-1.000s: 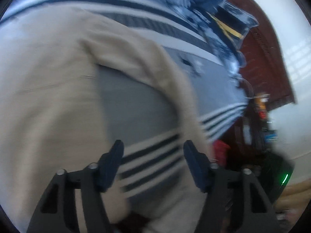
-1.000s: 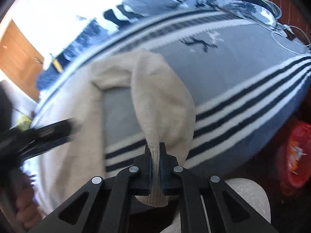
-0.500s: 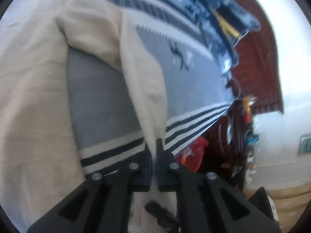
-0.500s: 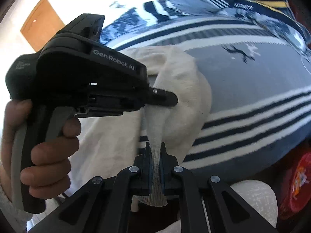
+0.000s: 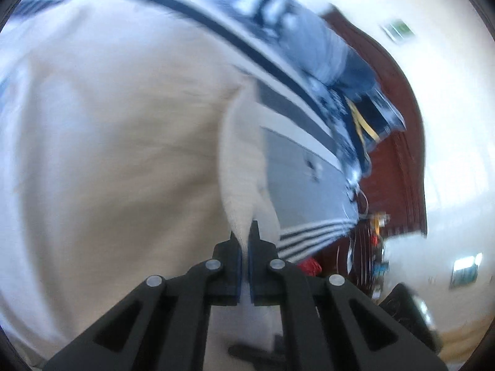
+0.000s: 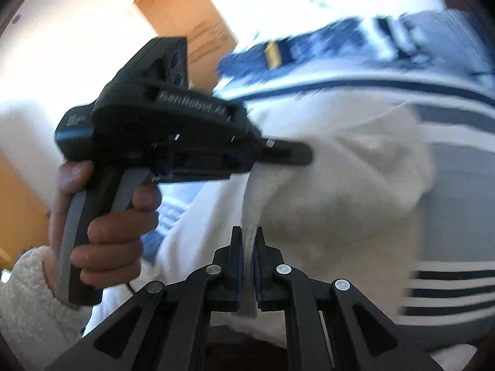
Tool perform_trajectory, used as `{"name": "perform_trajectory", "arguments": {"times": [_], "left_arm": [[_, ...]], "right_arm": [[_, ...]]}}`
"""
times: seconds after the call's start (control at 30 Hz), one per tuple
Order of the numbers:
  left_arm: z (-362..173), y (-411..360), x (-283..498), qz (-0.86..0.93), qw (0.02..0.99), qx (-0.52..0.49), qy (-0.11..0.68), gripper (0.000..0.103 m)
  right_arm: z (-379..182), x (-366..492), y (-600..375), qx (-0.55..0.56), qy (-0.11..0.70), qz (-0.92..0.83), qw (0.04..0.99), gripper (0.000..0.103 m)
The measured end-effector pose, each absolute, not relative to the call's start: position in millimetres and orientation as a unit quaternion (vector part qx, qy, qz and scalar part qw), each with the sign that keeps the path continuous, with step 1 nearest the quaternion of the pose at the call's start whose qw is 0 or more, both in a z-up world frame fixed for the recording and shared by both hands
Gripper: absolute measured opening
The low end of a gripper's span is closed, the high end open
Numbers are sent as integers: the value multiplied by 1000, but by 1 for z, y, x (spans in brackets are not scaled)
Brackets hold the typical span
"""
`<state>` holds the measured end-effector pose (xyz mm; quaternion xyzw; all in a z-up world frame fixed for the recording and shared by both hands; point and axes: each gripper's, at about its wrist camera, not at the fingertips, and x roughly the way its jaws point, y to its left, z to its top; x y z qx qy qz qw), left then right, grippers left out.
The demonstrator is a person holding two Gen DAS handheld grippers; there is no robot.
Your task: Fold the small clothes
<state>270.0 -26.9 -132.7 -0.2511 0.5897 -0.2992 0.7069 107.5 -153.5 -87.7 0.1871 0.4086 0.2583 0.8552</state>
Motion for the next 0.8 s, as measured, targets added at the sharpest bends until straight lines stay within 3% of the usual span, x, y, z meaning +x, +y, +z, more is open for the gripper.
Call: {"name": "perform_trajectory", "arguments": {"times": [0.1,0.17,0.2,0.23,0.27,0.3,0.33,0.37,0.43,0.5,0.6,0.8], "left_arm": [[-178,10,276,-246,712,-258,606,4],[-202,24,277,-200,722,-237,618,4],[-208,28,275,-196,721,-234,622,4],[-212,29,271,-199,720,-231,623,10],[-213,27,267,-204,721,-229,621,17],[-212,26,259,-208,726,-224,616,34],[-212,28,251,-210,731,-215,612,46],[-212,26,245,-210,738,-203,608,48],[-219,26,239,-204,746,-177,609,48],[-229,29,235,-199,749,-174,608,47],[-223,27,238,-191,760,-159,601,4],[-164,64,219,-207,779,-224,548,2]], "right_arm": [[-131,125,-114,204,448,298,818,13],[-154,131,-101,182,479,289,808,27],[-163,131,-99,165,499,265,808,28],[-166,129,-103,165,504,261,807,30],[-167,128,-111,172,505,257,806,40],[-167,125,-127,187,505,240,808,50],[-166,125,-138,194,502,223,812,72],[-163,124,-154,199,497,200,821,83],[-152,122,-183,185,477,159,844,83],[-141,130,-206,152,463,106,867,85],[-132,141,-230,148,444,65,881,85],[-123,186,-284,215,413,59,883,85]]}}
